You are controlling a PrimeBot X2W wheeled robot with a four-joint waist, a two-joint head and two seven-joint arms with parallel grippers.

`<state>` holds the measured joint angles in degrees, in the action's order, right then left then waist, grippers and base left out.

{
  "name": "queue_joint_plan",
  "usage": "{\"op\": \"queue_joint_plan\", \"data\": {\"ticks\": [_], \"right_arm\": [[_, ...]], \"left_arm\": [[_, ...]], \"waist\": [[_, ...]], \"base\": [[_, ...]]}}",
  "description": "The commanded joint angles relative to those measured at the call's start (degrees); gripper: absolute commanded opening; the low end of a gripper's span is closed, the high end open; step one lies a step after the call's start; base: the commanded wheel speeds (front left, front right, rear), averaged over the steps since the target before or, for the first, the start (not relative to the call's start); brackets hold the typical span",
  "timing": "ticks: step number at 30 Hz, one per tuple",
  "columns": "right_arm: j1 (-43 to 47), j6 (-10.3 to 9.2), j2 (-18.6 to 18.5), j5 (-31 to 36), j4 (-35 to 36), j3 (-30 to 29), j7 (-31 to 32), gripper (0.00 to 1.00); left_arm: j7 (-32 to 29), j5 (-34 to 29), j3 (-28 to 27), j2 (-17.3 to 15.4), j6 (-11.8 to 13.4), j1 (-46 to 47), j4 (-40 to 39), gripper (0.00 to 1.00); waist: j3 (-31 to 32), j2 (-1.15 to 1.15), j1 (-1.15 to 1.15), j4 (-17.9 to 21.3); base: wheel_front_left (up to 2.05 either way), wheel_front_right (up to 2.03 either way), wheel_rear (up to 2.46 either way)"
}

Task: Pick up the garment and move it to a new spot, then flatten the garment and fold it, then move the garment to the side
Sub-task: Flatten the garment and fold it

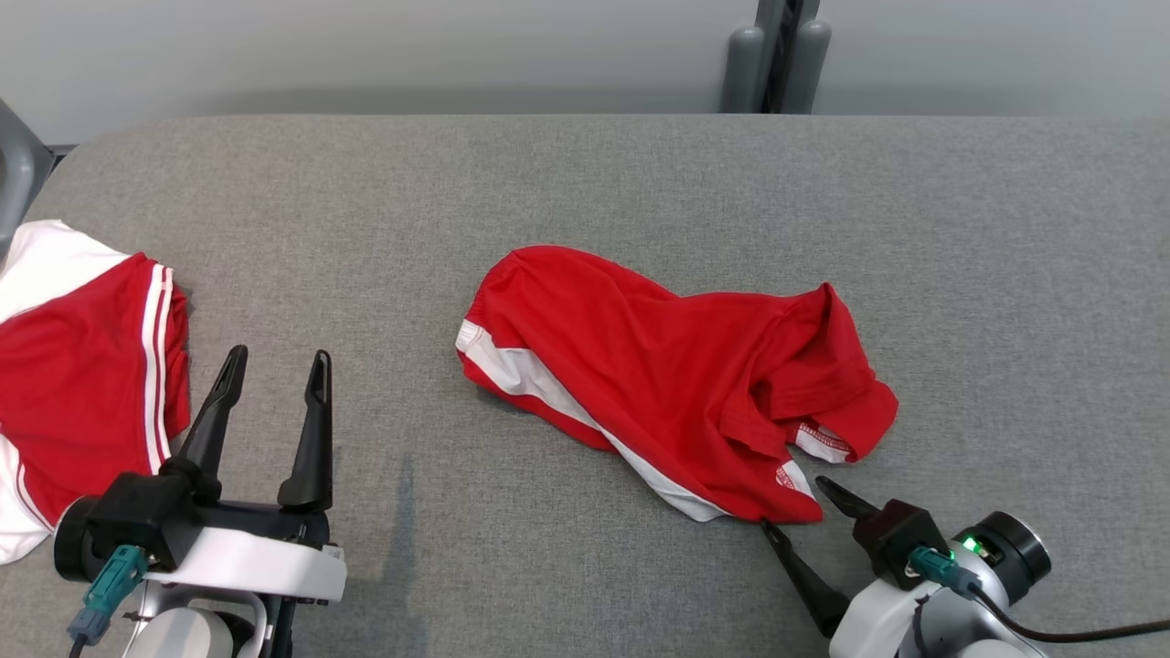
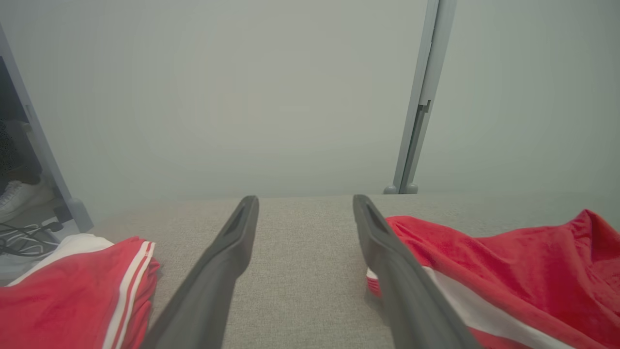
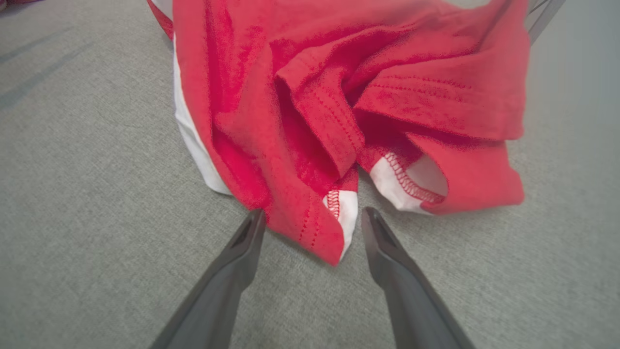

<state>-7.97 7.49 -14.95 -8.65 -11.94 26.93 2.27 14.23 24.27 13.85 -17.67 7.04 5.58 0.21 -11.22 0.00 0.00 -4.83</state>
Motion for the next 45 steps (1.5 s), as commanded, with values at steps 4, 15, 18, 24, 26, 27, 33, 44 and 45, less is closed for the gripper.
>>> {"op": "queue_joint_plan", "data": {"ticks": [4,15,18,24,26,27,33,44,45], "right_arm": [[-2.64,0.0,-1.25,-1.68,-2.53,3.06,0.79,0.0],[-1.61,0.0,-4.67,-15.27,9.34,3.17,12.86,0.0],[-0.39,0.0,-5.47,-20.58,16.53,0.76,19.25,0.0],[1.9,0.02,-3.69,-29.6,28.03,-5.3,28.68,0.0],[1.34,0.01,-2.77,-32.05,30.86,-8.33,30.99,0.0],[0.88,0.01,-2.1,-33.35,31.54,-9.64,32.17,0.0],[-6.1,0.02,0.34,-37.04,27.1,-16.05,35.65,0.0],[-20.46,0.02,-0.12,-38.42,4.84,-20.44,36.02,0.0],[-21.53,0.02,-0.76,-37.95,3.34,-20.22,35.8,0.0]], "left_arm": [[0.53,0.27,-0.27,0.45,-0.66,1.46,1.12,1.0],[0.88,-0.16,-2.06,0.08,-1.13,1.98,1.92,1.0],[0.85,-0.4,-2.41,-0.32,-1.23,1.96,1.73,1.0],[0.88,-0.48,-2.81,-0.61,-1.28,2.1,1.37,1.0],[0.89,-0.54,-2.8,-0.64,-1.44,2.35,1.26,1.0],[0.89,-0.56,-2.75,-0.65,-1.43,2.45,1.21,1.0],[0.9,-0.74,-2.2,-0.31,-1.99,4.13,1.51,1.0],[0.89,-1.6,-0.51,2.31,-4.55,8.84,2.97,1.0],[0.9,-1.71,-0.52,2.66,-4.92,9.26,3.14,1.0]], "waist": [[-1.1,0.0,0.0,-0.36],[-1.39,0.0,0.0,2.78],[-1.41,0.0,0.0,3.7],[-1.73,0.0,0.0,4.53],[-2.05,0.0,0.0,4.65],[-2.24,0.0,0.0,4.66],[-4.1,0.0,0.0,3.8],[-10.14,0.0,0.0,-1.39],[-10.6,0.0,0.0,-1.79]], "base": [[0.0,0.0,0.0],[0.0,0.0,0.0],[0.0,0.0,0.0],[0.0,0.0,0.0],[0.0,0.0,0.0],[0.0,0.0,0.0],[0.0,0.0,0.0],[0.0,0.0,0.0],[0.0,0.0,0.0]]}}
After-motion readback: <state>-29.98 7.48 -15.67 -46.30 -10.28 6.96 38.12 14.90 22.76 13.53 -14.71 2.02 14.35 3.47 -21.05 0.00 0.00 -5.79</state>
